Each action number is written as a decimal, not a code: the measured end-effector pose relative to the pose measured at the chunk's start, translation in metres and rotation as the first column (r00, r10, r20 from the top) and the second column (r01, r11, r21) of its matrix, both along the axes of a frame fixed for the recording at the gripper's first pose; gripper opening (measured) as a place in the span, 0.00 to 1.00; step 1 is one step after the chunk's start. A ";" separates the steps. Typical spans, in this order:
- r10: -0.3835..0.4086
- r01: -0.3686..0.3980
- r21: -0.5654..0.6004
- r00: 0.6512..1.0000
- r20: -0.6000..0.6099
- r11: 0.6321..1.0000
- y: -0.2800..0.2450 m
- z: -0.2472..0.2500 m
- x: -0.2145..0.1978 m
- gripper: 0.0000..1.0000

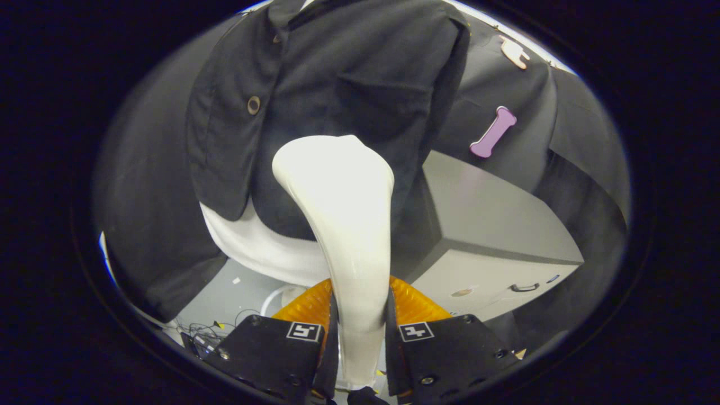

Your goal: Iron the clothes twice with a garment steamer, once on the left side and once on the right side.

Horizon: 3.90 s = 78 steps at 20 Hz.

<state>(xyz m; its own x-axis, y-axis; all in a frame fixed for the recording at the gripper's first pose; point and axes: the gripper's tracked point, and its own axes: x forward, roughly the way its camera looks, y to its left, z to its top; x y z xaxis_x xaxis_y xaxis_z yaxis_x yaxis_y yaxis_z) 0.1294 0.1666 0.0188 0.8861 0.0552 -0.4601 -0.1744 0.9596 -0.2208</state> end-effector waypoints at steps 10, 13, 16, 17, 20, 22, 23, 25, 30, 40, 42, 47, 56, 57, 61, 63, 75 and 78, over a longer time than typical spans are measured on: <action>0.085 -0.104 0.065 0.966 0.244 0.992 0.032 0.170 -0.042 0.37; 0.121 -0.148 0.072 0.949 0.291 0.986 0.059 0.210 -0.050 0.37; 0.154 -0.187 0.064 0.927 0.343 0.980 0.089 0.249 -0.056 0.37; 0.169 -0.202 0.058 0.920 0.355 0.978 0.103 0.262 -0.057 0.37; 0.190 -0.218 0.027 0.897 0.399 0.976 0.137 0.293 -0.057 0.37; 0.197 -0.218 0.005 0.892 0.407 0.976 0.162 0.305 -0.048 0.37; 0.200 -0.217 -0.005 0.893 0.403 0.976 0.173 0.309 -0.044 0.37; 0.196 -0.202 -0.027 0.892 0.406 0.979 0.190 0.318 -0.033 0.37; 0.160 -0.150 -0.058 0.908 0.387 0.987 0.216 0.317 -0.003 0.37; 0.134 -0.108 -0.092 0.925 0.355 0.990 0.222 0.283 0.014 0.37; 0.134 -0.106 -0.096 0.926 0.354 0.990 0.220 0.277 0.013 0.37; 0.136 -0.104 -0.114 0.934 0.331 0.988 0.212 0.248 0.012 0.37; 0.141 -0.105 -0.137 0.947 0.288 0.985 0.200 0.185 0.006 0.37; 0.145 -0.108 -0.142 0.948 0.284 0.984 0.201 0.178 0.005 0.37; 0.158 -0.117 -0.166 0.953 0.259 0.979 0.202 0.149 0.001 0.37; 0.156 -0.123 -0.161 0.963 0.218 0.979 0.200 0.127 0.001 0.37; 0.126 -0.105 -0.173 0.985 0.117 0.979 0.180 0.043 0.000 0.37; 0.128 -0.110 -0.176 0.988 0.090 0.978 0.179 0.025 -0.002 0.37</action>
